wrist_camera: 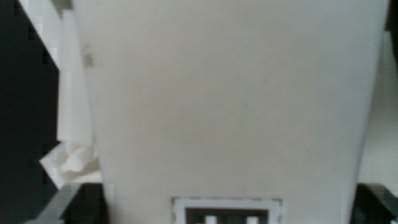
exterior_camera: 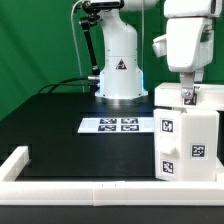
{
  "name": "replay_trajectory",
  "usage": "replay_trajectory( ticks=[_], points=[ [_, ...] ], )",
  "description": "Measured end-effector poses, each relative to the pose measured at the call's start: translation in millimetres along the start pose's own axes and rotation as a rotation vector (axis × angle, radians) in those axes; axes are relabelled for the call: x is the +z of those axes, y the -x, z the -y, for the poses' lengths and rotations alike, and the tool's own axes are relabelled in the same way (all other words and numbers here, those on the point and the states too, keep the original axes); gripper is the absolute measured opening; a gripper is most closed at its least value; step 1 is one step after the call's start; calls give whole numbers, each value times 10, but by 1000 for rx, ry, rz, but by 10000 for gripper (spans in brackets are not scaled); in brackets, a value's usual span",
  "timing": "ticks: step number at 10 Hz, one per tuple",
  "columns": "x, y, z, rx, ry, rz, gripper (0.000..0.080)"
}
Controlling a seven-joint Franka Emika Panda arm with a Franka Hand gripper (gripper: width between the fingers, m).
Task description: Assemble cabinet
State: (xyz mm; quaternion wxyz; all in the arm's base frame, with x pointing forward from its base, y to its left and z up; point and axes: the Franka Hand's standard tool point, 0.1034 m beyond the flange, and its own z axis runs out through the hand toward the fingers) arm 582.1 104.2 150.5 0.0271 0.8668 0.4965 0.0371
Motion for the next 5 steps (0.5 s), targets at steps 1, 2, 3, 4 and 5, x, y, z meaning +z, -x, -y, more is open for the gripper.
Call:
replay_trajectory(
  ticks=[1,2,3,4,5],
  points=[
    [0,-2,1,103,1,-1,557],
    [1,1,-1,189,1,-1,557],
    [1,1,-1,253,1,0,557],
    [2,3,-1,359,0,-1,557],
    [2,0,-4,467,2,-4,557]
  ],
)
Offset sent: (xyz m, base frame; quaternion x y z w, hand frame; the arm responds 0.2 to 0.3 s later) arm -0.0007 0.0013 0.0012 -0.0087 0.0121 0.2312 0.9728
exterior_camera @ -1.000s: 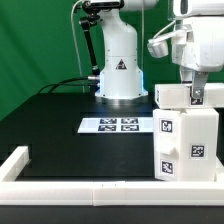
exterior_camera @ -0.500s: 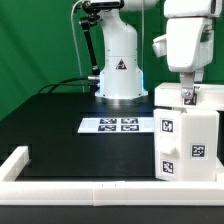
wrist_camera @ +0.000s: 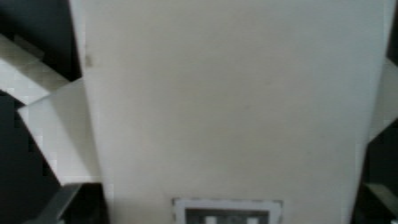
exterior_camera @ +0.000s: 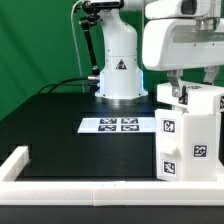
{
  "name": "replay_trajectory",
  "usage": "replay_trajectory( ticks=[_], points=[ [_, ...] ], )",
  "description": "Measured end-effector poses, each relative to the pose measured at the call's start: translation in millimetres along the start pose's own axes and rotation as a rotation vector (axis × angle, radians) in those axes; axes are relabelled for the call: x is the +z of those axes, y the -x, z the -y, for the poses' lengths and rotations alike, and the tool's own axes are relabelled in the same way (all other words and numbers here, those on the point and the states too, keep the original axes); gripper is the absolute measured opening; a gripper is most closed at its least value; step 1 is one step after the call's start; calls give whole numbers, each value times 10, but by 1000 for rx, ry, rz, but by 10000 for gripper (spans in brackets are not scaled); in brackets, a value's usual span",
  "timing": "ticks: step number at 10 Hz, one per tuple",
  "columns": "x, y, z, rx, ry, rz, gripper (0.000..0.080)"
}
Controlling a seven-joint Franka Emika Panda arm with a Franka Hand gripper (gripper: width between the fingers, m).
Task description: Assemble cabinet
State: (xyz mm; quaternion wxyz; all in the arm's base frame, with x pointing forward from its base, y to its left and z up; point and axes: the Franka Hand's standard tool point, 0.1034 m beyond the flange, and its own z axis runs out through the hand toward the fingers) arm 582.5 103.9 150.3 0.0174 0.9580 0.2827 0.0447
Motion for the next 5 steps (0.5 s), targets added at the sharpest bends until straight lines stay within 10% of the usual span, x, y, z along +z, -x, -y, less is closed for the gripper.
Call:
replay_trajectory(
  ticks=[5],
  points=[
    [-4,4,-24,434,3,-4,557]
  ],
)
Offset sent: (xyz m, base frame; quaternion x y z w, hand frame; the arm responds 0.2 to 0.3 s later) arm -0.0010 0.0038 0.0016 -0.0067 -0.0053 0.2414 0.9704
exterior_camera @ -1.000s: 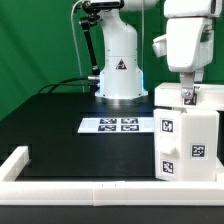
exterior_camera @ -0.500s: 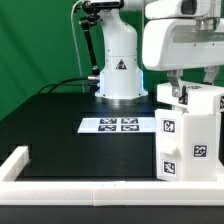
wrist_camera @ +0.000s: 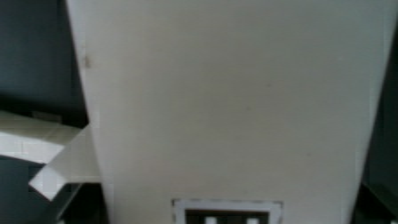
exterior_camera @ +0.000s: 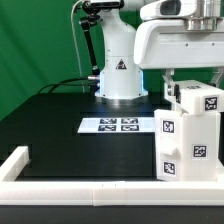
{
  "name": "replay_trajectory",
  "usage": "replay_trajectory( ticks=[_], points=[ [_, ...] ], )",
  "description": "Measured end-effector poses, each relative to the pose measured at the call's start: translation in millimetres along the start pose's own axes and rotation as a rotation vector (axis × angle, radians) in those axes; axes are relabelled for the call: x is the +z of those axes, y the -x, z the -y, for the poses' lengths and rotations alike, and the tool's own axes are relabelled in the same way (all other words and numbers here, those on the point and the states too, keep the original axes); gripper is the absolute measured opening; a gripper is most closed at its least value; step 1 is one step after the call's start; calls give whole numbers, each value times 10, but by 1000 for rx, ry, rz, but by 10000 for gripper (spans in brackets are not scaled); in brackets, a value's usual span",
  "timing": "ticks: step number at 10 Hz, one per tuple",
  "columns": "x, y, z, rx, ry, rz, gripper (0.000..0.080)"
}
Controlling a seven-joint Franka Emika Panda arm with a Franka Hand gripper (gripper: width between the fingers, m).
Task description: Assemble cabinet
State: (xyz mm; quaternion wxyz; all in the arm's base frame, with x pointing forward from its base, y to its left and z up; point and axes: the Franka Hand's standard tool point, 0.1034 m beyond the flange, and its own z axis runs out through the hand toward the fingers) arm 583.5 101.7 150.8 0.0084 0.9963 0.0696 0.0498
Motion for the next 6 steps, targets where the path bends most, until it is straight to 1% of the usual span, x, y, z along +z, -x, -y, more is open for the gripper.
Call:
replay_trajectory(
  ticks=[4,5,6],
  points=[
    [-4,-3,-52,299,2,-1,558],
    [-4,-2,-92,402,6,-1,558],
    [-4,-5,-116,432,6,-2,558]
  ],
)
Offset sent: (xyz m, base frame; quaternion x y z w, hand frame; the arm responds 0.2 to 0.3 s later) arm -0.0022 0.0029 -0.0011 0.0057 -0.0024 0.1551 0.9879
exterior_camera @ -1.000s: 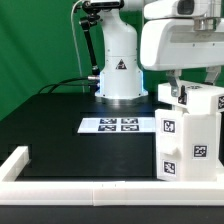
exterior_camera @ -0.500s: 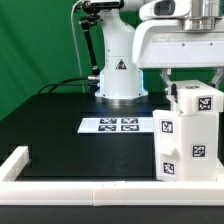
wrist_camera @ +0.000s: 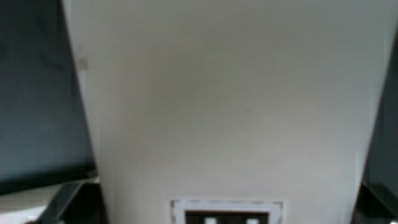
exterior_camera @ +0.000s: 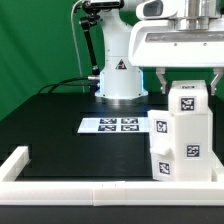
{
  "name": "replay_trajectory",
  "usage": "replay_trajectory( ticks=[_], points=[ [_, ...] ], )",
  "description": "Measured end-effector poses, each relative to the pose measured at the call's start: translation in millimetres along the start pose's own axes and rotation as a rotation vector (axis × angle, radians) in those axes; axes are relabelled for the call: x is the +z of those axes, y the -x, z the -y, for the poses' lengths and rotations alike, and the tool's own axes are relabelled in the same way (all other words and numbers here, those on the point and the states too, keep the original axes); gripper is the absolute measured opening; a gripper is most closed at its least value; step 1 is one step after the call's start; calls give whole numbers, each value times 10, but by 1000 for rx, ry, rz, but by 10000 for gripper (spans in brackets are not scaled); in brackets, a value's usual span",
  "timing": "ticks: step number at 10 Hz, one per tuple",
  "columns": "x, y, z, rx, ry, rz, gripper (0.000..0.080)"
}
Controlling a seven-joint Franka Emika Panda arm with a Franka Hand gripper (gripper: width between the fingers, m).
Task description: Assemble cabinet
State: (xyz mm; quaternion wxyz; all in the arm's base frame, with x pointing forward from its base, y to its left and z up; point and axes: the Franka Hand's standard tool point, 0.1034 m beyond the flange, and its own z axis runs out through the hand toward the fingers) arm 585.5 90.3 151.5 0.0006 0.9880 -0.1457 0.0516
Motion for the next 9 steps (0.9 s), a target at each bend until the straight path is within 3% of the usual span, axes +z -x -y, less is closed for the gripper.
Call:
replay_trajectory(
  ticks=[4,5,6,8,9],
  points=[
    [3,-20,-47,78,5,-1,558],
    [-1,-22,-47,67,4,-2,723],
    [-20,-28,-43,54,2,-4,776],
    [-153,-47,-47,26,-15,-2,795],
    [-131,-42,-35,24,-16,-2,798]
  ],
)
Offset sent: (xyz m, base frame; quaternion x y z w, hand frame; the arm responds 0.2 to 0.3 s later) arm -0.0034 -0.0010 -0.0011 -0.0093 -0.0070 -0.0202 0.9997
